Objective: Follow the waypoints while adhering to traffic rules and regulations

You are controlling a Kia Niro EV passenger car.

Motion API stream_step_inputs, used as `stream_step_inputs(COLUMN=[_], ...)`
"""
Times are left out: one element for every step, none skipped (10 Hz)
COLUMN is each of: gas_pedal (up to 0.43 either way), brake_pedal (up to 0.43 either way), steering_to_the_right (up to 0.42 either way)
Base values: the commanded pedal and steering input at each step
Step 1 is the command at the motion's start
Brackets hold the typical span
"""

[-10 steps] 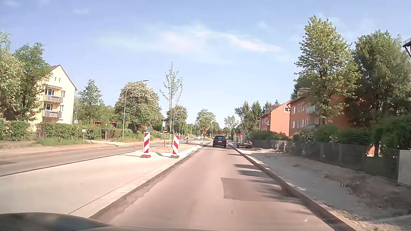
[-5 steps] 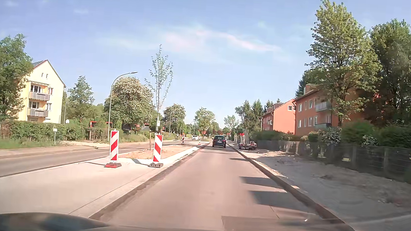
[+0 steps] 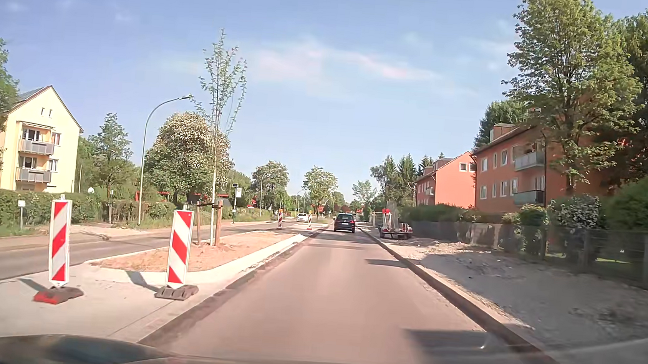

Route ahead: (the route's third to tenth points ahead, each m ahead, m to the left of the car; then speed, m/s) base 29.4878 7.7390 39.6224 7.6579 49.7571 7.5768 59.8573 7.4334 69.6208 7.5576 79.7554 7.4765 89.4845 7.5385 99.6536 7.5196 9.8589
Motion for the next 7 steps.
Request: stream_step_inputs(gas_pedal=[0.059, 0.059, 0.059, 0.059, 0.059, 0.059, 0.059], brake_pedal=[0.0, 0.0, 0.0, 0.0, 0.0, 0.0, 0.0], steering_to_the_right=[-0.001, -0.002, -0.002, -0.002, -0.002, -0.002, -0.002])
